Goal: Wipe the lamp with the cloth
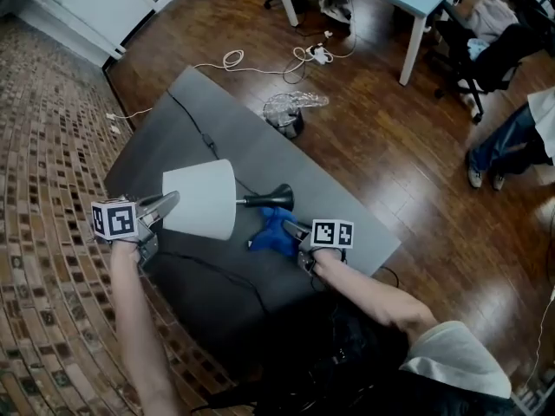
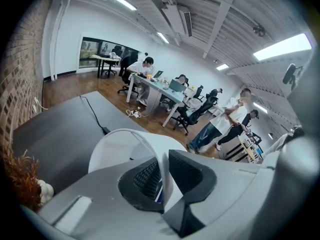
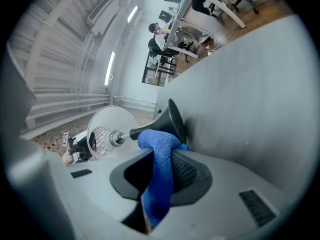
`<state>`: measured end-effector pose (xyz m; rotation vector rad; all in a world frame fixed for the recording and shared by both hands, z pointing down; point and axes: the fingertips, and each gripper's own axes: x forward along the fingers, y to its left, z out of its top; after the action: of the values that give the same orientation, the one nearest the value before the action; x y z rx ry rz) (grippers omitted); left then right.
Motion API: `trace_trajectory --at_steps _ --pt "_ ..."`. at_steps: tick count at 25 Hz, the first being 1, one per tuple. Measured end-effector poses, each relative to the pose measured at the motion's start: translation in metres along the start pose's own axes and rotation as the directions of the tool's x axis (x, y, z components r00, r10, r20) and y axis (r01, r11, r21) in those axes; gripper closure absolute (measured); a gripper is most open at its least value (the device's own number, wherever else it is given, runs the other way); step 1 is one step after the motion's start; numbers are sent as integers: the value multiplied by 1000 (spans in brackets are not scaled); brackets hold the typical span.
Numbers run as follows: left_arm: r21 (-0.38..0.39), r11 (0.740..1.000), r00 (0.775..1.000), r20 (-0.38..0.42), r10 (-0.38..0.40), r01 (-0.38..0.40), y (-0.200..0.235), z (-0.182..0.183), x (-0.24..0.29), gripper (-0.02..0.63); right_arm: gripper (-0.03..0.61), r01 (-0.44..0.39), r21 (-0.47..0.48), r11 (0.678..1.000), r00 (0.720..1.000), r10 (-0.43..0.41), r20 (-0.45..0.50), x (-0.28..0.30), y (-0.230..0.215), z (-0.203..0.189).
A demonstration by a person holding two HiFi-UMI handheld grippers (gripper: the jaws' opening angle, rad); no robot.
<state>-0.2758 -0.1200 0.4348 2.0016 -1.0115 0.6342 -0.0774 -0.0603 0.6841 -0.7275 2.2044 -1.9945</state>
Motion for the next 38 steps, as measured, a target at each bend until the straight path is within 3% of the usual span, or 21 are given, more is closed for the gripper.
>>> trace_trajectory --at_steps 4,8,11,13,15,17,20,22,24,27,29,31,34,38 --pt "8 1000 1000 13 -11 11 -6 1 2 561 503 71 -62 996 997 -69 41 -49 -17 22" --pt "37 999 1000 5 -2 2 -6 -1 -2 561 503 151 -282 947 984 -118 130 -90 -9 71" --pt "60 998 1000 2 1 -1 -12 0 -1 561 503 79 -429 900 993 -35 111 -81 30 95" --pt "65 998 1000 0 7 -7 -14 1 -1 561 502 -9 -508 861 1000 19 15 -52 55 91" --pt "67 998 1000 0 8 -8 -15 3 1 561 502 -44 -550 834 997 2 -77 -22 55 83" --pt "59 998 1000 -2 6 -5 -16 3 2 561 502 30 -582 813 990 -103 -92 -9 26 84" --pt "29 1000 1000 4 7 -7 -12 -1 -1 561 502 195 -581 790 973 -232 11 -29 -10 96" --pt "8 1000 1000 14 11 -11 -6 -2 -3 561 502 223 -602 766 969 -241 52 -44 -6 94" --pt "-10 1000 1000 24 12 -12 -4 -4 -6 561 502 174 -636 752 980 -194 39 -48 14 76" --pt "-10 1000 999 27 17 -17 -4 -5 -4 561 502 -2 -655 755 995 -61 -74 -39 52 35" --pt "3 1000 999 28 19 -19 -3 4 0 561 502 -126 -620 774 985 23 -171 -23 72 14" --pt "-2 1000 999 28 22 -22 -5 10 0 561 502 -184 -583 791 970 50 -239 -6 80 -7" --pt "-13 1000 999 31 17 -17 -6 6 -2 561 502 -176 -531 829 960 26 -277 13 69 -30" --pt "-27 1000 999 35 12 -11 -6 -1 -2 561 502 -19 -511 859 966 -117 -231 18 30 -30"
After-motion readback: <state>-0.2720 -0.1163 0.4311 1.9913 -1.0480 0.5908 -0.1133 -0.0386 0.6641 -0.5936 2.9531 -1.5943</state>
